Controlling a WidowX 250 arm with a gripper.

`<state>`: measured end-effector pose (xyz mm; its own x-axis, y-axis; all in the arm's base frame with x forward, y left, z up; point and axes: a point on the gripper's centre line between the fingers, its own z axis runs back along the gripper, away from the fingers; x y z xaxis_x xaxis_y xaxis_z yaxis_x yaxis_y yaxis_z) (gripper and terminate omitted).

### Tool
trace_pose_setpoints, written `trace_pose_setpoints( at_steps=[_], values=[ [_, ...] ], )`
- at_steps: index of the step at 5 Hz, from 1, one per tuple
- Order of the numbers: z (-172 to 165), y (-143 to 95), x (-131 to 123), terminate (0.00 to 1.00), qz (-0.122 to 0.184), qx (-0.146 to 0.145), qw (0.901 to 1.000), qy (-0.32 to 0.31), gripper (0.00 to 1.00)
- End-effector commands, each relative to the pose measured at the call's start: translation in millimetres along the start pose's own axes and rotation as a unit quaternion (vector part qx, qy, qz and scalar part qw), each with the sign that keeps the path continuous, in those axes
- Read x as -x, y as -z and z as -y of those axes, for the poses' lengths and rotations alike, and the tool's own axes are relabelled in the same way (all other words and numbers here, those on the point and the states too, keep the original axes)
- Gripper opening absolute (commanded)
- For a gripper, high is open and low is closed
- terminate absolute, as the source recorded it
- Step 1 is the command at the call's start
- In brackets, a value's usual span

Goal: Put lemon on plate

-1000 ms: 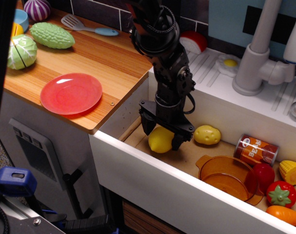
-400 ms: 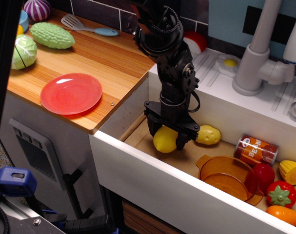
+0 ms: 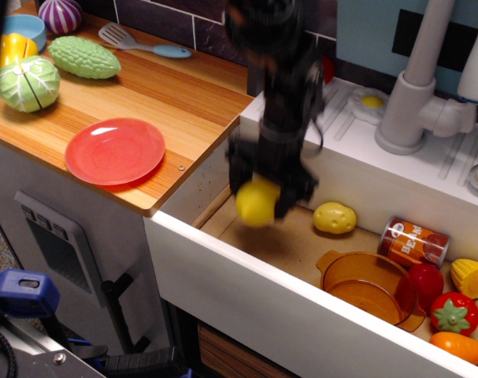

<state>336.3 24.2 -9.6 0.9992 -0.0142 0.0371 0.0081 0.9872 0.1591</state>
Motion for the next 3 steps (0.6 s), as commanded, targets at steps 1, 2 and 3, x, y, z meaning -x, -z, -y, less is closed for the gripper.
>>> trace_pose_setpoints(
  at_steps=[1,2,3],
  values=[
    [-61,-88,12,0.00,0.045,-0.061,0.9968,-0.023,0.00],
    [-105,-119,25,0.00,0.048,-0.089,0.9945,-0.025,0.00],
    [-135,-107,32,0.00,0.077,-0.099,0.9918,-0.029,0.00]
  ],
)
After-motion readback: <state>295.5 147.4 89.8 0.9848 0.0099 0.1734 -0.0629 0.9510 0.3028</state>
